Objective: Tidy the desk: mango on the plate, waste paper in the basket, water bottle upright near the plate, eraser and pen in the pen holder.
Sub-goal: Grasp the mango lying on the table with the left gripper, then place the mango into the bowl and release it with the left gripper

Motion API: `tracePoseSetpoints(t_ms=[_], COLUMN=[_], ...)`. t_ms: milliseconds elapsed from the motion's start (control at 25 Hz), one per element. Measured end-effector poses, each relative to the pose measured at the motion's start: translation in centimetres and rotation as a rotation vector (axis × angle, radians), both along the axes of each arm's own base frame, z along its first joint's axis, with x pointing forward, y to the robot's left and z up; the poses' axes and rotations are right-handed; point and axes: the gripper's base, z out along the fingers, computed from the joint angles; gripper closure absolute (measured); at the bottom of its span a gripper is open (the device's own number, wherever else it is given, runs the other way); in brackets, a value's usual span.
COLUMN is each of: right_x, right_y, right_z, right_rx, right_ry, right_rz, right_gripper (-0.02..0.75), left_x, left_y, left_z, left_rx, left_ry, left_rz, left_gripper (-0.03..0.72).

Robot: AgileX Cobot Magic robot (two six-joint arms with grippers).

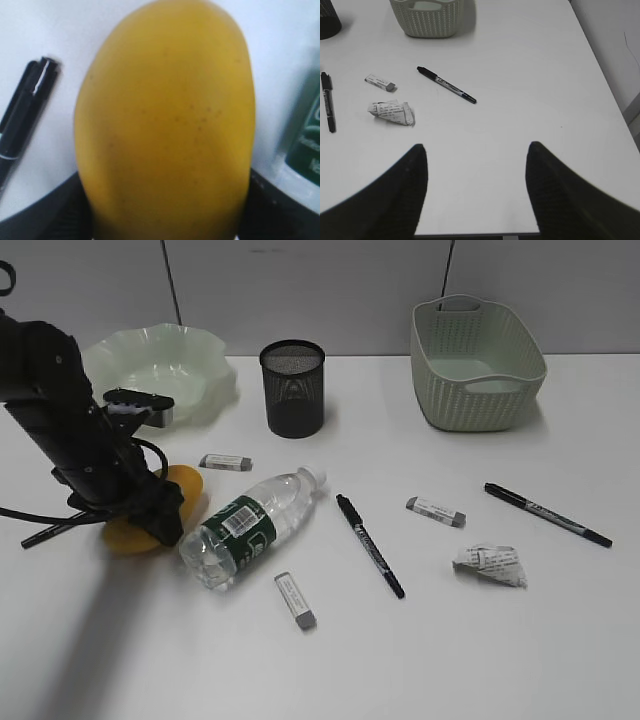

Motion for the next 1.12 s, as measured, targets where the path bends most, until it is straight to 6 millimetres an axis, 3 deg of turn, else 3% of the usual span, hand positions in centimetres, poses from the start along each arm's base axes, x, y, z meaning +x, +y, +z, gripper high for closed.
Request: tracePoseSetpoints(t_ms=[120, 360, 680, 880, 1120], right_x=[0.0, 0.0, 0.0, 0.0, 0.0], right_y=[0.0, 0.0, 0.0, 0.0, 0.0], right_z=[0.0, 0.0, 0.0, 0.0, 0.0], right_rx=[0.000, 0.000, 0.000, 0.000, 0.000], right_ry=[0.000, 0.000, 0.000, 0.000, 0.000], right_rz=[0.000, 0.000, 0.000, 0.000, 0.000], right_gripper=[0.244, 0.244, 0.244, 0.244, 0.244], left_x=[-0.2, 0.1, 5.4, 9.9, 14.5], left_y=[0.0, 0.4, 2.6, 4.0, 4.3], left_z=[1.8, 7.4, 13.2, 11.9, 6.3], left_rx=[-0.015, -0.067, -0.126, -0.140, -0.125], left_ry=[-0.038, -0.204, -0.456, -0.505, -0.490], left_rz=[0.000, 0.011, 0.122, 0.192, 0.225], left_gripper=[0.133, 0.133, 0.133, 0.133, 0.133])
